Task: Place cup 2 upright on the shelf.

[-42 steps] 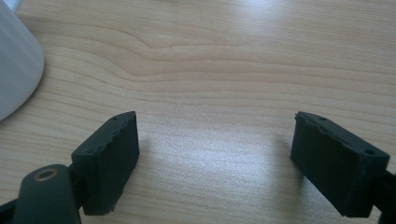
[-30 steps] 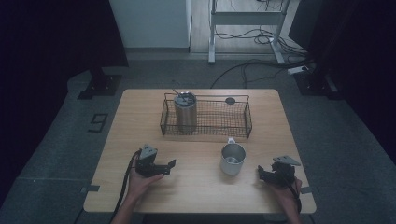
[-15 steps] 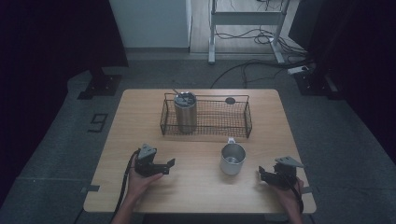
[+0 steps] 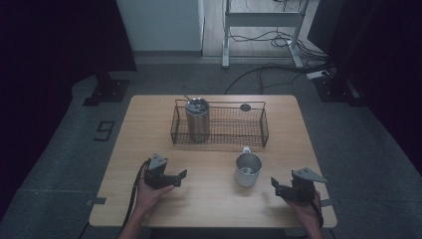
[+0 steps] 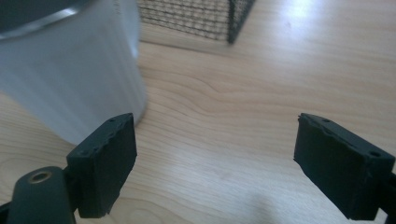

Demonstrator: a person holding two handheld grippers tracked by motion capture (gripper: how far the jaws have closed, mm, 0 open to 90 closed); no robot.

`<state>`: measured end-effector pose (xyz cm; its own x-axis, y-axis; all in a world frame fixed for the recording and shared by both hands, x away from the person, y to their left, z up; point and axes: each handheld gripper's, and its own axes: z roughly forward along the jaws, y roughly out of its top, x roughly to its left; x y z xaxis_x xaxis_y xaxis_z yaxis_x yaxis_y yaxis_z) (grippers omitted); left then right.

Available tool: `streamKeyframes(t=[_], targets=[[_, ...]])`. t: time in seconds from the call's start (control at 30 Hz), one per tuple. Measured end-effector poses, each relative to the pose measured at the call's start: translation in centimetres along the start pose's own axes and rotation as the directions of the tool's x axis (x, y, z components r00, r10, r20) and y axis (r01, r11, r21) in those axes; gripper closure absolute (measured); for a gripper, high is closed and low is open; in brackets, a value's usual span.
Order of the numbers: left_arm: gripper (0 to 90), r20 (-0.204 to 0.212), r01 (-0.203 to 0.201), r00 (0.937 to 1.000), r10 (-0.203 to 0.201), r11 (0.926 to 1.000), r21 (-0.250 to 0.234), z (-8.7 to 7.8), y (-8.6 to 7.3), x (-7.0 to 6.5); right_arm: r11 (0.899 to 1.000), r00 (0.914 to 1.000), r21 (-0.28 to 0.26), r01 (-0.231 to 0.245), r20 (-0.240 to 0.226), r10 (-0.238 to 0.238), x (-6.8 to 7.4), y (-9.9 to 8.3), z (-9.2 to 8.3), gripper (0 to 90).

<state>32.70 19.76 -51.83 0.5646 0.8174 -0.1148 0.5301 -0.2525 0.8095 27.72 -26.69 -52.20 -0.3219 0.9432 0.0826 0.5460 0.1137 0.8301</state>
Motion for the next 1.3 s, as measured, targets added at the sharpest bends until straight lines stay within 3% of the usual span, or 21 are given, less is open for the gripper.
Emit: streamKeyframes(t=[0.43, 0.73, 1.3], targets=[[5.1, 0.003, 0.007, 1.0, -0.007, 0.9999, 0.014, 0.2, -0.1, -0.4, 0.999, 0.997, -0.032, 0.031, -0.07, -0.033, 2.2, 1.1, -0.6, 12.9], [5.2, 0.002, 0.021, 0.9998, -0.021, 0.9997, 0.016, 0.2, -0.2, -0.2, 0.997, 0.9897, -0.054, 0.058, -0.128, -0.065, 4.1, 2.0, -0.7, 12.8], [6.0, 0.018, 0.029, 0.9994, -0.03, 0.9993, 0.022, 0.2, -0.5, -0.1, 0.995, 0.9843, -0.05, 0.081, -0.153, -0.088, 5.7, 2.6, 0.7, 12.7]])
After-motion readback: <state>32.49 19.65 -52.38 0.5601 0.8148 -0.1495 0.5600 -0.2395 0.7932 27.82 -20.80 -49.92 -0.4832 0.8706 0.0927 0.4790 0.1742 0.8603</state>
